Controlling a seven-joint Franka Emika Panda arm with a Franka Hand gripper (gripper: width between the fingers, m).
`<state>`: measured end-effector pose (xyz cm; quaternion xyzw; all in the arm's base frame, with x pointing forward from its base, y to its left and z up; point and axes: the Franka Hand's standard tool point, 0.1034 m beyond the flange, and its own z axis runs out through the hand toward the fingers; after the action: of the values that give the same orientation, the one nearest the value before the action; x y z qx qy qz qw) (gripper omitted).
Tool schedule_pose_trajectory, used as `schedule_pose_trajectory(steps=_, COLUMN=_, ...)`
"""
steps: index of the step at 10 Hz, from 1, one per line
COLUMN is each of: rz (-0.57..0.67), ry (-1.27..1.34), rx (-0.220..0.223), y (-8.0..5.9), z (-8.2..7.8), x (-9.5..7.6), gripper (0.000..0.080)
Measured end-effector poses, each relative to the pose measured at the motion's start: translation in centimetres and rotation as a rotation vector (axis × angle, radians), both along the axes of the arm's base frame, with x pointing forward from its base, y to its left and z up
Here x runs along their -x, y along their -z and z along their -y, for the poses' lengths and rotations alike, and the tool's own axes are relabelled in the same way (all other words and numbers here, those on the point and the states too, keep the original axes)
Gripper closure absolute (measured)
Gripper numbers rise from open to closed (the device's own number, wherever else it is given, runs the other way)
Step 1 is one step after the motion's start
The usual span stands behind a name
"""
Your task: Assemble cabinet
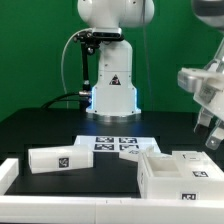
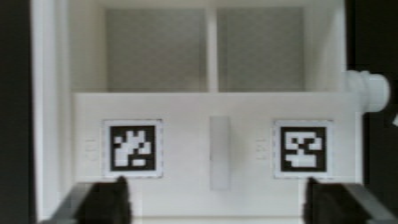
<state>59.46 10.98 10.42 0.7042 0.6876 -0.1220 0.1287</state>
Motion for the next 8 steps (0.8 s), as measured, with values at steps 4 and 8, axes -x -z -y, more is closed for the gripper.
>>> schedule_pose_trajectory(steps=4, rz=-0.01, ry=0.003, rx=0.003, y=0.1, z=0.7, x=1.1, gripper=0.0019)
schedule_pose_trajectory(steps=8, rz=0.005, ry=0.049, rx=-0.006, y=0.0, z=2.1, x=1.4, gripper=0.0002)
